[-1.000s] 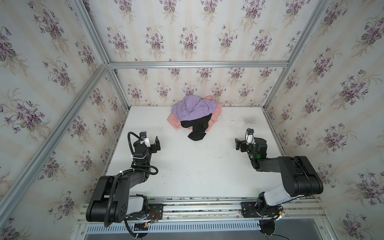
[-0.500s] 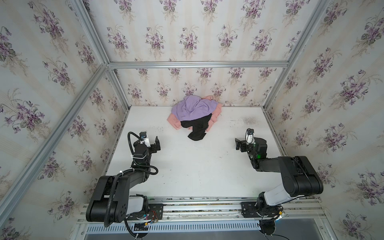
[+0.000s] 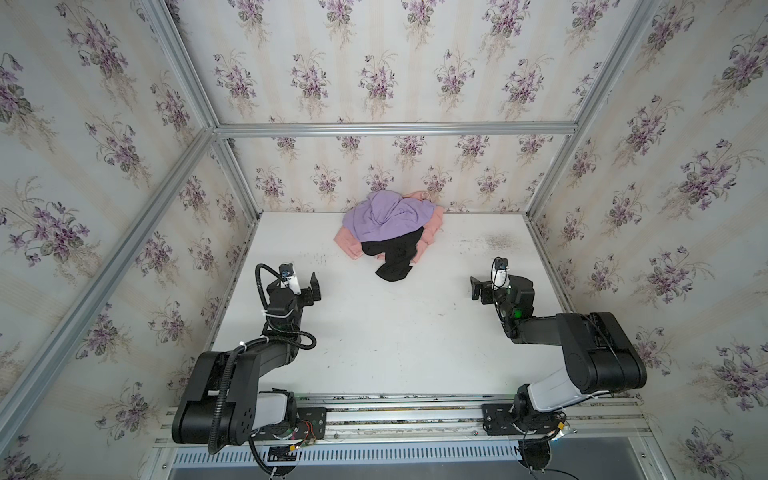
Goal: Pick out a specific cloth from the pile
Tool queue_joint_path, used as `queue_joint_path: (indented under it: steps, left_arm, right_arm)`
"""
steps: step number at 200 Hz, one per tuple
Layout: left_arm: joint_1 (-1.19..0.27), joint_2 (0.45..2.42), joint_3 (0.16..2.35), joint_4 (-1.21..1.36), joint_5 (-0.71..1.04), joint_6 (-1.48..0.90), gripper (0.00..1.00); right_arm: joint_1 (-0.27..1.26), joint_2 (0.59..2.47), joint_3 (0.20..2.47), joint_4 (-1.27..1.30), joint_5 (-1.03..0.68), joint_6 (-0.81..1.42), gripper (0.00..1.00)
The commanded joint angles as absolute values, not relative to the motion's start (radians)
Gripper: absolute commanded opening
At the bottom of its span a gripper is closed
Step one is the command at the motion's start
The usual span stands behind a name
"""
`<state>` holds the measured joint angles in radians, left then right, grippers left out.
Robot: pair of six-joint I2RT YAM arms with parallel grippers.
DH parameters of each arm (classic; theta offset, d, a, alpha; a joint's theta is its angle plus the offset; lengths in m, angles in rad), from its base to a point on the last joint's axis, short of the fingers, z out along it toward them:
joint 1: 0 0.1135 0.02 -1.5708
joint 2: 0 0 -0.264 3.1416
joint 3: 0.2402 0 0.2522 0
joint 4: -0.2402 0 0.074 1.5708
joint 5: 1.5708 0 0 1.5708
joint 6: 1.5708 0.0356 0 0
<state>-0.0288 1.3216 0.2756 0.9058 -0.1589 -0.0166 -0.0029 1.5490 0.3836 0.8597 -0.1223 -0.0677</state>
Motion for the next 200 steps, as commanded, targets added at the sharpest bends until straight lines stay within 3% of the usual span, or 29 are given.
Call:
queue_joint_path:
  steps: [1, 108, 160, 200]
  left_arm:
    - [-0.029, 1.319, 0.278, 0.937, -0.154, -0.008, 1.0]
    - [-0.036, 1.306, 0.282, 0.936, -0.18, -0.005, 1.0]
    - [-0.041, 1.116, 0.424, 0.542, -0.198, -0.043, 1.0]
    - [-0.043, 1.084, 0.584, 0.231, -0.349, -0.23, 1.0]
  right_arm:
    - [-0.003, 1.546, 0.388, 0.893, -0.127, -0.064, 1.0]
    - [0.012, 1.501, 0.373, 0.89, -0.087, -0.073, 1.0]
    - [0.092, 1.325, 0.539, 0.471, 0.03, -0.094, 1.0]
    - [0.104, 1.263, 0.505, 0.59, 0.025, 0.258, 1.0]
